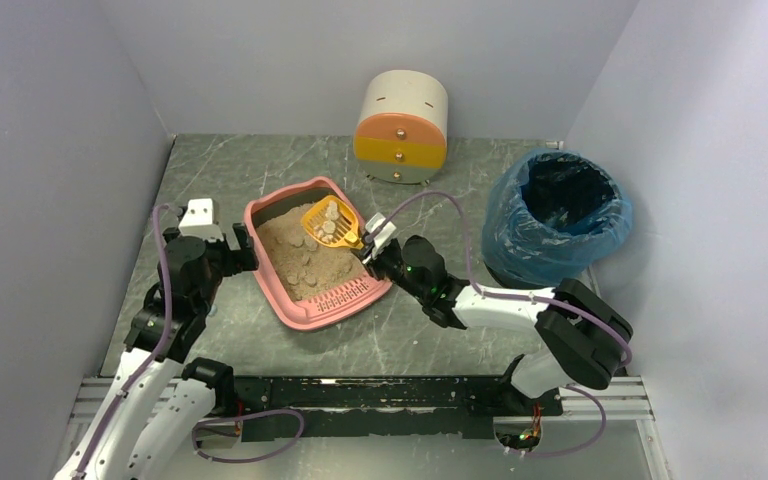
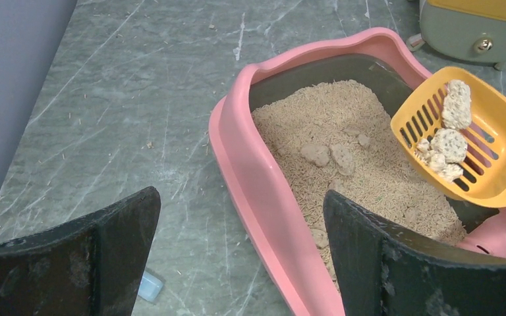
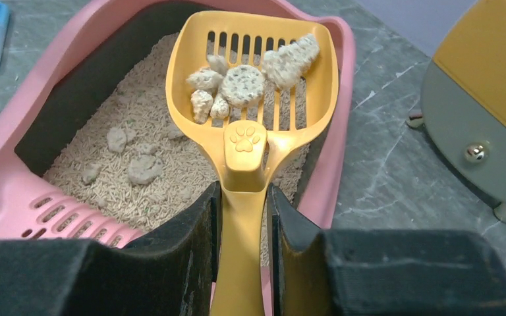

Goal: Clean the litter box

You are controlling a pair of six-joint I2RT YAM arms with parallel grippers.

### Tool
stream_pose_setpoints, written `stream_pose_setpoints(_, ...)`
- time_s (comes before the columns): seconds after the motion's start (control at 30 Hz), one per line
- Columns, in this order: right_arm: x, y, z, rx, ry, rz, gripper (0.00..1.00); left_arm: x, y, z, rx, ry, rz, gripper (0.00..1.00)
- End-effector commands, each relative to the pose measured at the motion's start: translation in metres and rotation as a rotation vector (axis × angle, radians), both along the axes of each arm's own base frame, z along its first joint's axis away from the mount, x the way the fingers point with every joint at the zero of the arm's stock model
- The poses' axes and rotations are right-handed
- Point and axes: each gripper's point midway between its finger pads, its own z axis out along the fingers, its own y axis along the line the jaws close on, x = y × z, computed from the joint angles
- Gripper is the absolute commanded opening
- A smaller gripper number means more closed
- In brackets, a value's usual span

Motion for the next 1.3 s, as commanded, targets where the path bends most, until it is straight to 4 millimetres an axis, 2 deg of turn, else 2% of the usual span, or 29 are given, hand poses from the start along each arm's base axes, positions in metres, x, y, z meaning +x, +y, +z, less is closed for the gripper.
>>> stream_pose_setpoints(0.0,-0.005,0.008,0.007,-0.026,-0.042,0.017,0.0,0.003,0.0,0.001,0.008,-0.006,0.001,0.98)
stream_pose_setpoints(0.1,-0.008,0.005,0.011,0.05,-0.025,0.036,0.0,0.004,-0.001,0.001,0.007,-0.004,-0.001,0.98)
stream_pose_setpoints(0.2,-0.015,0.016,0.004,-0.031,-0.061,0.057,0.0,0.002,0.001,0.001,0.011,0.001,0.006,0.98)
stream_pose_setpoints(0.33,-0.007,0.004,0.016,0.036,-0.068,0.036,0.0,0.0,0.003,0.005,0.004,-0.021,0.016,0.98)
stream_pose_setpoints(0.4,-0.014,0.014,0.015,-0.017,-0.083,0.079,0.0,-0.001,0.003,0.006,0.002,-0.028,0.018,0.98)
stream_pose_setpoints(0.47,-0.019,0.021,0.01,-0.135,-0.158,0.05,0.0,0.0,0.003,0.006,0.003,-0.03,0.017,0.98)
stream_pose_setpoints(0.6,-0.006,0.006,0.018,-0.017,-0.087,0.0,0.0,0.0,0.002,0.005,0.004,-0.021,0.011,0.98)
stream_pose_setpoints(0.67,-0.003,0.005,0.019,-0.018,-0.073,-0.005,0.0,0.001,0.001,0.004,0.006,-0.016,0.002,0.98)
stream_pose_setpoints(0.8,-0.016,0.018,0.005,-0.113,-0.106,0.01,0.0,0.002,-0.001,0.004,0.002,-0.019,-0.005,0.98)
stream_pose_setpoints(0.93,-0.009,0.012,0.011,0.005,-0.021,0.033,0.0,-0.001,0.002,0.004,0.008,-0.015,0.005,0.98)
stream_pose_setpoints(1.03,-0.018,0.026,0.002,-0.094,-0.06,0.065,0.0,-0.001,0.004,0.006,0.005,-0.035,0.016,0.98)
stream_pose_setpoints(1.1,-0.016,0.022,0.002,-0.082,-0.061,0.04,0.0,-0.001,0.004,0.007,0.004,-0.041,0.017,0.98)
stream_pose_setpoints(1.2,-0.003,0.003,0.013,0.059,0.007,0.022,0.0,-0.001,0.003,0.005,0.008,-0.026,0.011,0.98)
stream_pose_setpoints(1.27,-0.002,0.001,0.014,0.045,0.001,0.025,0.0,-0.001,0.002,0.003,0.011,-0.015,0.006,0.98)
